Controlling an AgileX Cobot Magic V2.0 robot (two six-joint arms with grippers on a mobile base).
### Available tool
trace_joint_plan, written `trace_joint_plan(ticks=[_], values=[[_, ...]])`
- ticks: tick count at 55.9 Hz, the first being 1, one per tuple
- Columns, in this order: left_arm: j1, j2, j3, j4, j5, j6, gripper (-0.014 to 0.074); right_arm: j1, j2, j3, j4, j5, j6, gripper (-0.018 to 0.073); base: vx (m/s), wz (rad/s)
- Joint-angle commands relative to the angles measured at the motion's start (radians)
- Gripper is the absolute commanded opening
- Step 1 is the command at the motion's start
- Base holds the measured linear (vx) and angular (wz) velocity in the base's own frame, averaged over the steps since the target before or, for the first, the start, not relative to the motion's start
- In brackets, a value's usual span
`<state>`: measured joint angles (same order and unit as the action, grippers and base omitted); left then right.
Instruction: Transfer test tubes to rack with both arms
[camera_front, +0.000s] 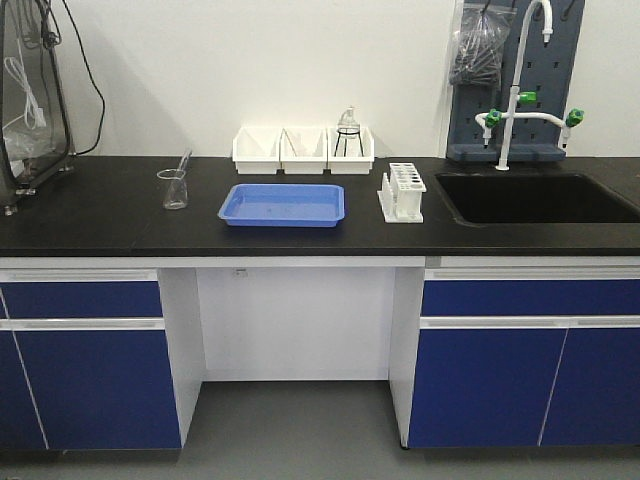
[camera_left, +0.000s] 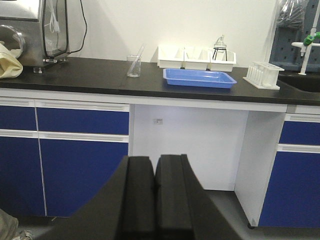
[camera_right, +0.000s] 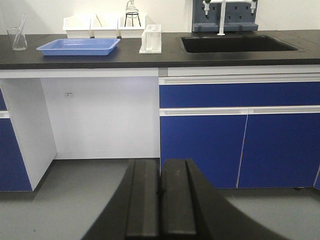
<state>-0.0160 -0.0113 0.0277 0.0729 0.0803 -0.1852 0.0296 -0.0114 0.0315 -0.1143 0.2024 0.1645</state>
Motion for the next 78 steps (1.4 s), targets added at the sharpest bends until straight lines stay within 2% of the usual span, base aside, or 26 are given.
trace_joint_plan(ticks=[1, 49, 78], values=[[0.001, -0.005, 0.025, -0.001, -0.080, -0.009, -0.0007, -0.001, -0.013, 0.005, -0.006, -0.078, -0.002, -0.0011, 0.00, 0.00], [0.001, -0.005, 0.025, -0.001, -0.080, -0.009, -0.0007, -0.001, -0.011, 0.005, -0.006, -0.081, -0.002, -0.0011, 0.02, 0.00], [0.001, -0.005, 0.025, -0.001, -0.080, -0.009, -0.0007, -0.001, -0.011, 0.005, -0.006, -0.081, -0.002, -0.0011, 0.22, 0.00]])
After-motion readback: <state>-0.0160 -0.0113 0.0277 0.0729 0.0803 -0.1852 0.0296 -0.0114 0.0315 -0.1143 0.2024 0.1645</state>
